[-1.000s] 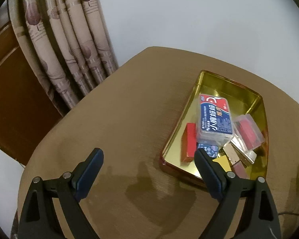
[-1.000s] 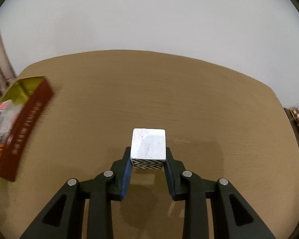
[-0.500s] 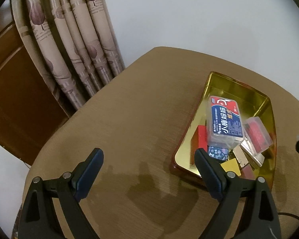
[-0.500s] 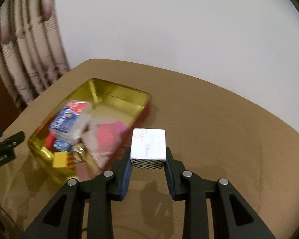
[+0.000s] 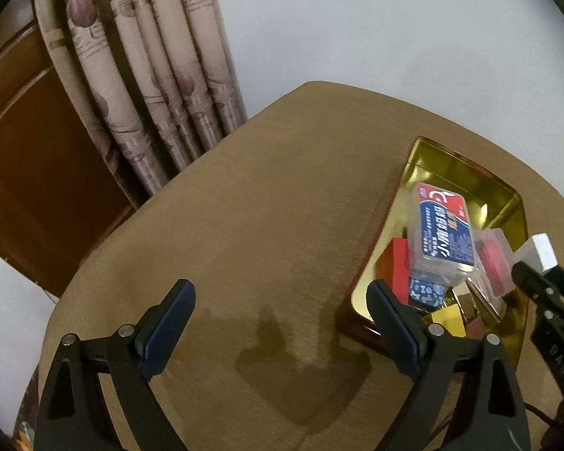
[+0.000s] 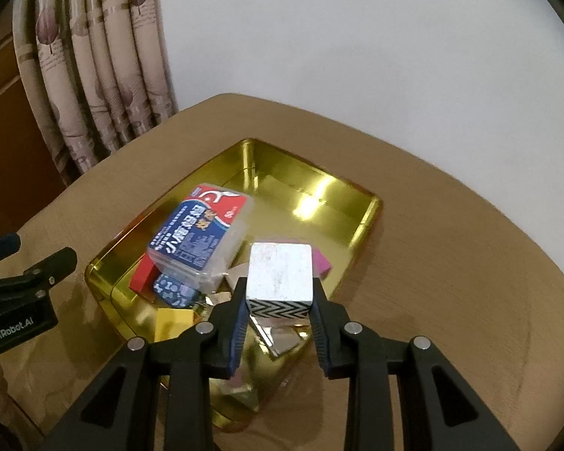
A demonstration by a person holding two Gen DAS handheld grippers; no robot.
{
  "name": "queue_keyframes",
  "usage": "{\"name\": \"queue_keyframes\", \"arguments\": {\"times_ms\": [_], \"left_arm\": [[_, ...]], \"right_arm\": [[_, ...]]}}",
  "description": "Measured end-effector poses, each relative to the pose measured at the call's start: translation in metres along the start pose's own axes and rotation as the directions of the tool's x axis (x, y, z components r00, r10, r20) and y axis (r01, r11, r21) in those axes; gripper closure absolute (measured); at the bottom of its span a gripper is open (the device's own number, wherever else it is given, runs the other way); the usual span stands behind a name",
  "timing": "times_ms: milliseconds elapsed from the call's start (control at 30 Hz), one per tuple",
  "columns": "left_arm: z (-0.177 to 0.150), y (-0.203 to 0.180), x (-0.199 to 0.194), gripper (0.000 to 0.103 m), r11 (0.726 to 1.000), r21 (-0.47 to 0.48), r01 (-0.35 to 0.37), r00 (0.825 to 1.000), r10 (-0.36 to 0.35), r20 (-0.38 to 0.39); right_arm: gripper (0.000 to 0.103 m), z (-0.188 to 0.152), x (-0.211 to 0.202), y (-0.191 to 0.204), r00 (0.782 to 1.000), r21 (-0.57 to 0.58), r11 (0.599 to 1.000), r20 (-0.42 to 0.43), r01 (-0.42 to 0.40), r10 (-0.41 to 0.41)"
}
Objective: Organize rigid objects
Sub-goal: 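Lower the white cube into the gold tin and open the right tool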
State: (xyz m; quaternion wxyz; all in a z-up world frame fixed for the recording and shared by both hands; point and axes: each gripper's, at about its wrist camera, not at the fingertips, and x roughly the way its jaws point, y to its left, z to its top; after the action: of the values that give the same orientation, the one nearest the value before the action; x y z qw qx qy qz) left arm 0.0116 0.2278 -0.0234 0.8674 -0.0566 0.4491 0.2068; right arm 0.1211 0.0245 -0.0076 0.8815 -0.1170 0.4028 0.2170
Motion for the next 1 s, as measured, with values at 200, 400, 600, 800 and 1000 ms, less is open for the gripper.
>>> {"name": "queue_keyframes", "arguments": {"times_ms": [200,400,600,800,1000], "left_arm": [[0.001,0.005,0.004,0.012,1.0,-0.023,0.0,1.0,0.0,-0.012],[0.001,0.006,0.005,0.012,1.0,-0.022,-0.003,1.0,0.003,-0.015],[0.003,0.007,0.007,0.012,1.0,-0.023,0.001,1.0,-0.001,-0.016],[0.003,0.009,0.007,0.012,1.0,-0.029,0.002,1.0,-0.002,-0.019],[0.002,0.009,0.007,0.012,1.0,-0.027,0.01,1.0,-0.01,-0.023]], "right_arm": [[0.073,0.004,0.024,0.012,1.0,0.001,1.0,-0.025,0.004,-0.004],[0.073,0.012,0.035,0.01,0.999,0.004,0.999,-0.027,0.035,-0.035],[0.073,0.016,0.049,0.006,0.998,0.021,0.999,-0.047,0.046,-0.045],[0.073,0.021,0.057,0.007,0.997,0.025,0.999,-0.058,0.046,-0.045],[0.072,0.023,0.057,0.008,0.997,0.028,0.998,-0.058,0.053,-0.051]]}}
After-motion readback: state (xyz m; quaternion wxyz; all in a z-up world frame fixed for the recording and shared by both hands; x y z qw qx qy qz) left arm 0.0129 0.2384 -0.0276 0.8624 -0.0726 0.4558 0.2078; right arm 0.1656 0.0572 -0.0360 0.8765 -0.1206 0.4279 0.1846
